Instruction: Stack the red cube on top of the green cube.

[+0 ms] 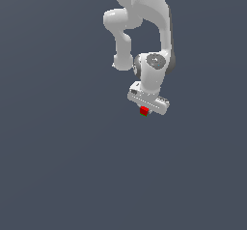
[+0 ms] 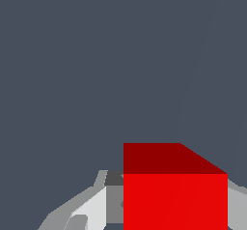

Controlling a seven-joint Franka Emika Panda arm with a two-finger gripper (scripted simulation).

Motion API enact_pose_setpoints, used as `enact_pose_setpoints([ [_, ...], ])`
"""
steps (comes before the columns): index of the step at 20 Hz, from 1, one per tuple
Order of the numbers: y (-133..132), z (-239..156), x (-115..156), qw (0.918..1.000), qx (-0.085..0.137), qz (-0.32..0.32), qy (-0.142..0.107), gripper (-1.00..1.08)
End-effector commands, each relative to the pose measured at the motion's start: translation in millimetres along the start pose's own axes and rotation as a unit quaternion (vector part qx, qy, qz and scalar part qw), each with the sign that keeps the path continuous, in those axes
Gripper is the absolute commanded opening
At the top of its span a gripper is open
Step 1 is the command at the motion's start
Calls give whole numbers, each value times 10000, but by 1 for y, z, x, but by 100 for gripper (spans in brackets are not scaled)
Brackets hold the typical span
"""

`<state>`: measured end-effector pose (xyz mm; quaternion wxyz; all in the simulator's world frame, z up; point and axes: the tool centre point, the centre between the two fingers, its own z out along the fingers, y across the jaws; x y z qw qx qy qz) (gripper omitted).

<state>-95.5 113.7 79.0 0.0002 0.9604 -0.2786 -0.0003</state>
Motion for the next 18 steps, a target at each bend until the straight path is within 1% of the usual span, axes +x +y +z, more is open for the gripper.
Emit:
enact_pose_setpoints([
  [1,4,6,-12,10000,4,1,4,-100],
  [5,7,12,-26,10000,4,1,4,-100],
  [10,9,16,-32,10000,2,2,3,-100],
  [11,9,16,-32,10000,2,2,3,100],
  [18,9,16,-32,10000,2,2,3,100],
])
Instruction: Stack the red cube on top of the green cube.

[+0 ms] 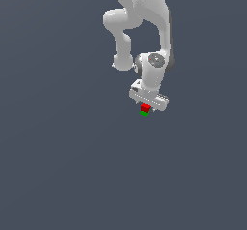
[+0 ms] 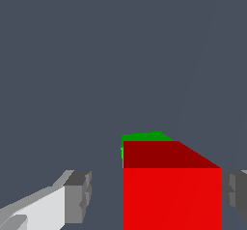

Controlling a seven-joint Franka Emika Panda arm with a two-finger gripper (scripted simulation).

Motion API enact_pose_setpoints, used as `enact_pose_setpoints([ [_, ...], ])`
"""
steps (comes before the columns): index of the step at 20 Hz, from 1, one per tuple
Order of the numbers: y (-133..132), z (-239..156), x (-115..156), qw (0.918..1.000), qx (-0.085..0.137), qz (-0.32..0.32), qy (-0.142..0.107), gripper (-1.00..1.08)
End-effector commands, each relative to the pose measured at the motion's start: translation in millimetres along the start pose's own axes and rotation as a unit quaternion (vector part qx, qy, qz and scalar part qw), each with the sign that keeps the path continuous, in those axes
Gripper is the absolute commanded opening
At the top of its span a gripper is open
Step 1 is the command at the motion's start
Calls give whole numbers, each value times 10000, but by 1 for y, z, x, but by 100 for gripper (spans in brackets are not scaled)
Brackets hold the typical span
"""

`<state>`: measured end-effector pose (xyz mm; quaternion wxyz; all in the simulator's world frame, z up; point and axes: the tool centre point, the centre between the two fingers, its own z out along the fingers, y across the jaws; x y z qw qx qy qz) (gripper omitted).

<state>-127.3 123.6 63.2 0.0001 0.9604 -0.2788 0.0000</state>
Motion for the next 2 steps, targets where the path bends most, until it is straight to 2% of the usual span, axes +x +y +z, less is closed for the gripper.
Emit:
enact_pose_setpoints([
  [1,0,0,0,10000,0,0,0,100],
  [2,0,0,0,10000,0,0,0,100],
])
